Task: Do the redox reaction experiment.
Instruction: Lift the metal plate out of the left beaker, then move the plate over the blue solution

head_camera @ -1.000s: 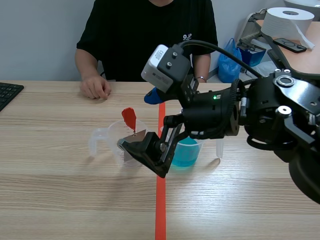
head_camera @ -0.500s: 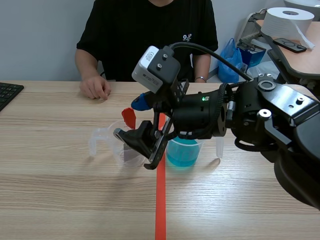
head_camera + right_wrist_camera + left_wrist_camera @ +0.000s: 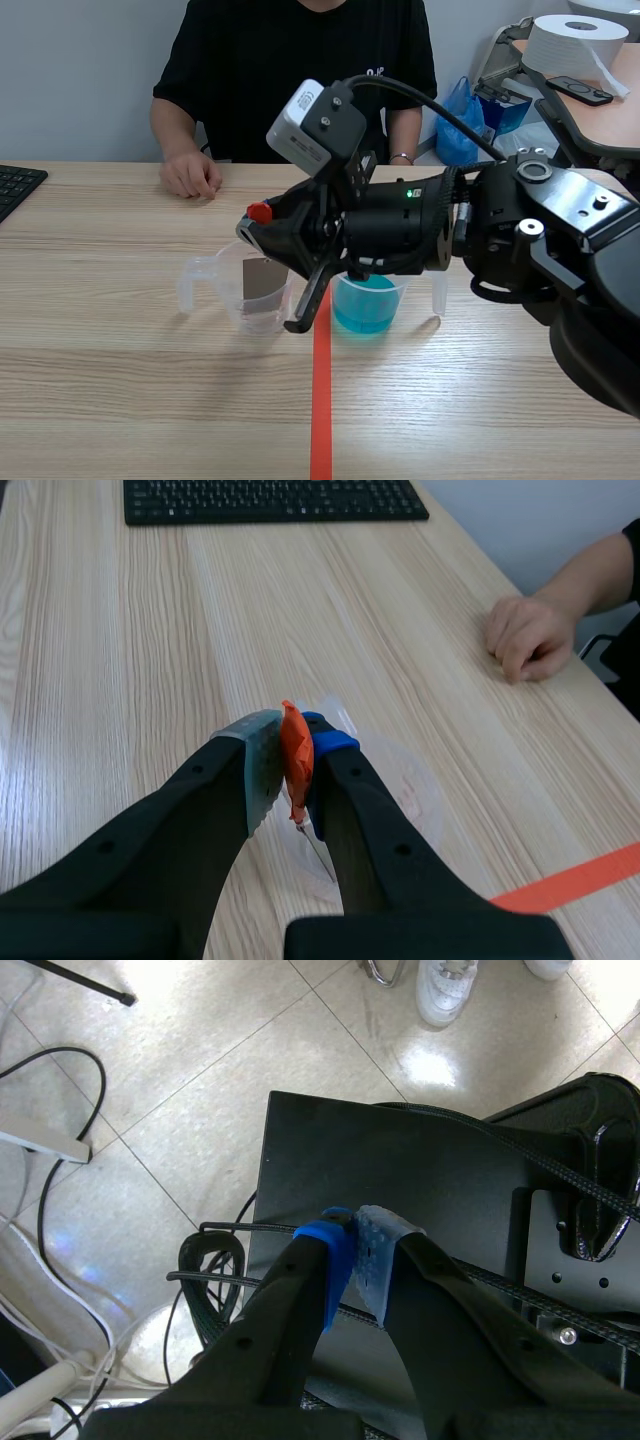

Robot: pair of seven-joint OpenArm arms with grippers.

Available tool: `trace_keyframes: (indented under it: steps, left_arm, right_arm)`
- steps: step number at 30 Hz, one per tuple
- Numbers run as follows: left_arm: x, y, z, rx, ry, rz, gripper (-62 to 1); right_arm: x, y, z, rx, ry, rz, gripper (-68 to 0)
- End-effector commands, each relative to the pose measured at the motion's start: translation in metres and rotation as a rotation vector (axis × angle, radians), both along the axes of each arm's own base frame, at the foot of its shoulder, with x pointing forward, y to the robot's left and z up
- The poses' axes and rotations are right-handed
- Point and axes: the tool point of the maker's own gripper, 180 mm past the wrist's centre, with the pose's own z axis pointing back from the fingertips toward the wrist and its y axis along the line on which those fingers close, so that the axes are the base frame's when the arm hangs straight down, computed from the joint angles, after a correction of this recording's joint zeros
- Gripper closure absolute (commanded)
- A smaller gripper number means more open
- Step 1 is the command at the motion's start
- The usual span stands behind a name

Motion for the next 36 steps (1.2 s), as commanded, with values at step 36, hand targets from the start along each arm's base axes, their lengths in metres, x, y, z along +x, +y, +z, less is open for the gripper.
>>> trace_keyframes:
  steps: [36]
  left_arm:
    - [-0.001,0.001,0.002,0.001,-0.009,0.002,-2.7]
  right_arm:
    - [0.003,-0.027,0.122,0.094,0.005,-0.096,-0.8]
